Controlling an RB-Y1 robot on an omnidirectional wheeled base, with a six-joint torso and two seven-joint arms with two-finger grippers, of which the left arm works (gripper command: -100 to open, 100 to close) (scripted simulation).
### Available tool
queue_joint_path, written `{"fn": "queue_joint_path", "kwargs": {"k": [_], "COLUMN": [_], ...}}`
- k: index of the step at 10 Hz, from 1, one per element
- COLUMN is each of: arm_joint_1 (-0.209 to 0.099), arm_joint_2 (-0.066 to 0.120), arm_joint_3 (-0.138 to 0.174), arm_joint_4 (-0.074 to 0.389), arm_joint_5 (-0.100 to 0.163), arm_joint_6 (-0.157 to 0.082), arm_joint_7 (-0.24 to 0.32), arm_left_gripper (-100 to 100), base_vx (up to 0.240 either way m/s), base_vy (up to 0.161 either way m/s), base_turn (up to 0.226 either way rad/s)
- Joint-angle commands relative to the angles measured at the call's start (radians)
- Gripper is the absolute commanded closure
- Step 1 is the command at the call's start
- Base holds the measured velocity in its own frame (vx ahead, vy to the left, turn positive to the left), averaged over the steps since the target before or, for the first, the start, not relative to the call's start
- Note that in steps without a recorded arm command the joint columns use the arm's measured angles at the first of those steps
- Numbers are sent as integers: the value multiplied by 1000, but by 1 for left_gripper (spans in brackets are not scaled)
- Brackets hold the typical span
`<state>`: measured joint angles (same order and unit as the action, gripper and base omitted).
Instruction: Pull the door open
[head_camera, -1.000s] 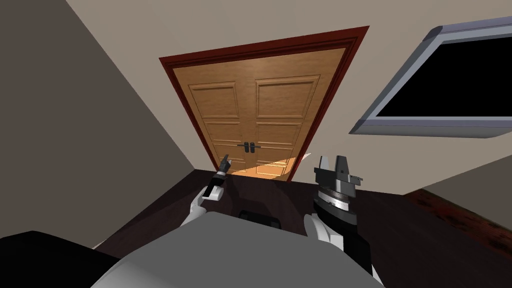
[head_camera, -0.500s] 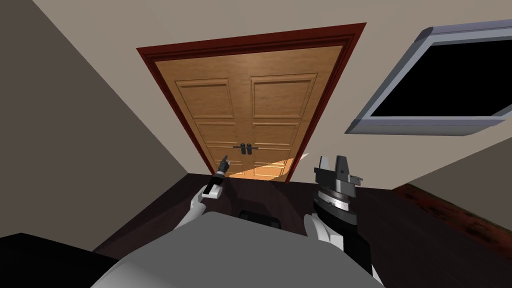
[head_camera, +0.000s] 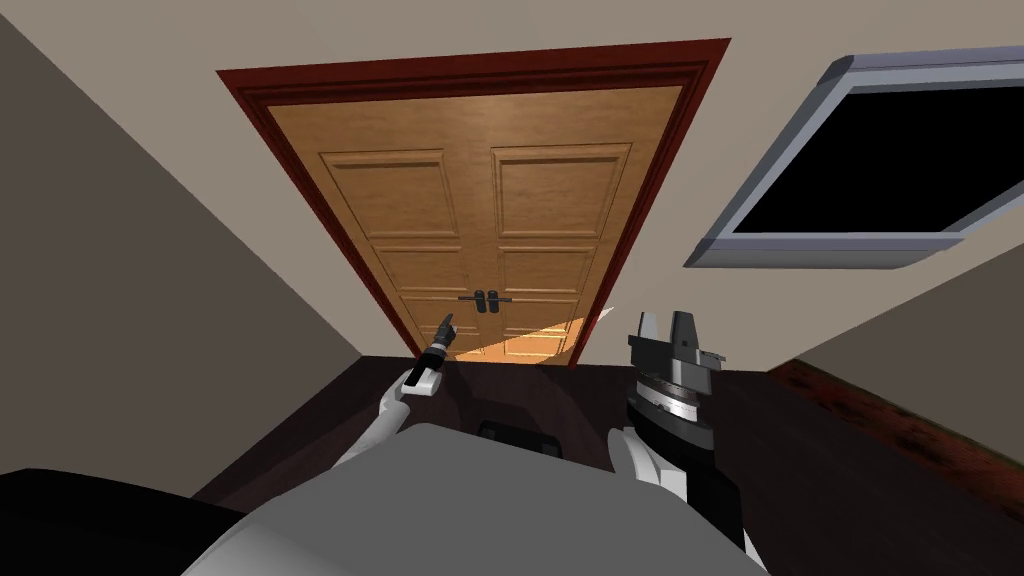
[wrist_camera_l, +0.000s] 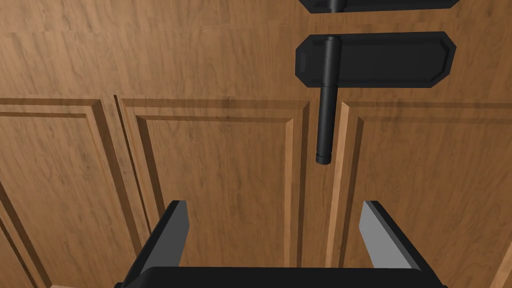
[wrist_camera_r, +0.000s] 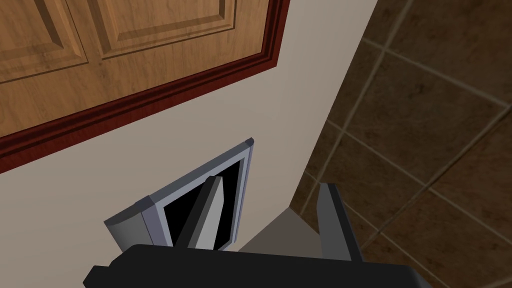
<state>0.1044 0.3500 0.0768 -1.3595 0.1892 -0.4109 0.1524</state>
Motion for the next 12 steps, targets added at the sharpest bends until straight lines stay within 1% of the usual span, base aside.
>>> {"fn": "queue_joint_path", "kwargs": {"k": [1, 4, 5, 12], "arm_joint_1": [-10, -31, -43, -81], "arm_joint_2": [5, 23, 33, 64], "arm_joint_3": [3, 9, 13, 23], "arm_joint_4": [30, 89, 121, 223], "arm_joint_5": [3, 10, 14, 26], "arm_joint_6": [5, 10, 13, 21], "arm_joint_7": [7, 24, 34, 63], "arm_left_gripper": [-100, -100, -100, -100], "base_vx": [102, 98, 107, 87], "base_vy": [4, 19, 23, 24], "base_turn": [-82, -73, -97, -56]}}
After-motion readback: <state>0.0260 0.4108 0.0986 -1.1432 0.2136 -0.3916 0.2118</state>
